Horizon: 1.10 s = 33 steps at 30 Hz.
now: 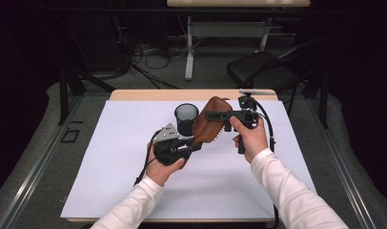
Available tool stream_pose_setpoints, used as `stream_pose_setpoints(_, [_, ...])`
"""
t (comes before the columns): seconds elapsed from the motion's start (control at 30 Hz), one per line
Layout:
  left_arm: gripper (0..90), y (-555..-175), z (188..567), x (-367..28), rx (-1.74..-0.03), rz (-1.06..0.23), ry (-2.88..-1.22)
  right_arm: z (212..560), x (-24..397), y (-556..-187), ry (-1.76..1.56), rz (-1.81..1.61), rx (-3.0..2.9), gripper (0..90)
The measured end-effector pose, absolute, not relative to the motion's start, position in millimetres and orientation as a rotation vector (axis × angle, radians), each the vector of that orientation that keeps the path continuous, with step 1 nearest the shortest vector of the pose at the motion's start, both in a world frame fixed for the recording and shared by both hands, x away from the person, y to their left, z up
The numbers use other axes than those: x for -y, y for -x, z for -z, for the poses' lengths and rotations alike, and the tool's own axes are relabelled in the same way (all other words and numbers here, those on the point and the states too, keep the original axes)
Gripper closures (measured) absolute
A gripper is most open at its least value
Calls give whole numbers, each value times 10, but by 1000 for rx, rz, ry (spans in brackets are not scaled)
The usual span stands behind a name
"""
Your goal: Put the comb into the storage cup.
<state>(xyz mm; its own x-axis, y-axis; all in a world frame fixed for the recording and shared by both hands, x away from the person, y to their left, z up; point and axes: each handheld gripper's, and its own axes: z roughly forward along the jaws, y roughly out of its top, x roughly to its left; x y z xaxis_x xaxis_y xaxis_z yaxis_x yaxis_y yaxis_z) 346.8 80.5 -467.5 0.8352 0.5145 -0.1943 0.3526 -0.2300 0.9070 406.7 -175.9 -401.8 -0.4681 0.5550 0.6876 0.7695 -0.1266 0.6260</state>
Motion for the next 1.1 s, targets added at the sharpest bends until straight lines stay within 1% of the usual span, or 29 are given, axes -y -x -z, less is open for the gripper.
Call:
stream_pose_setpoints(0.23, [721, -3467, 4679, -801, -655, -173, -1847, 4051, 1785, -4069, 1510, 1659, 1881, 295])
stream_pose_setpoints(0.47, [721, -3465, 4675, -808, -653, -180, -1842, 4066, 1807, -4069, 1525, 1675, 1847, 365])
stream_pose_setpoints(0.6, [721, -3467, 4682, -804, -650, -179, -1847, 4089, 1819, -4072, 1538, 1675, 1815, 380])
stream_pose_setpoints(0.8, [721, -3467, 4688, -798, -648, -178, -1851, 4138, 1859, -4081, 1560, 1665, 1767, 441])
stream_pose_setpoints(1.1, [721, -3469, 4689, -800, -648, -181, -1851, 4142, 1859, -4082, 1562, 1665, 1754, 450])
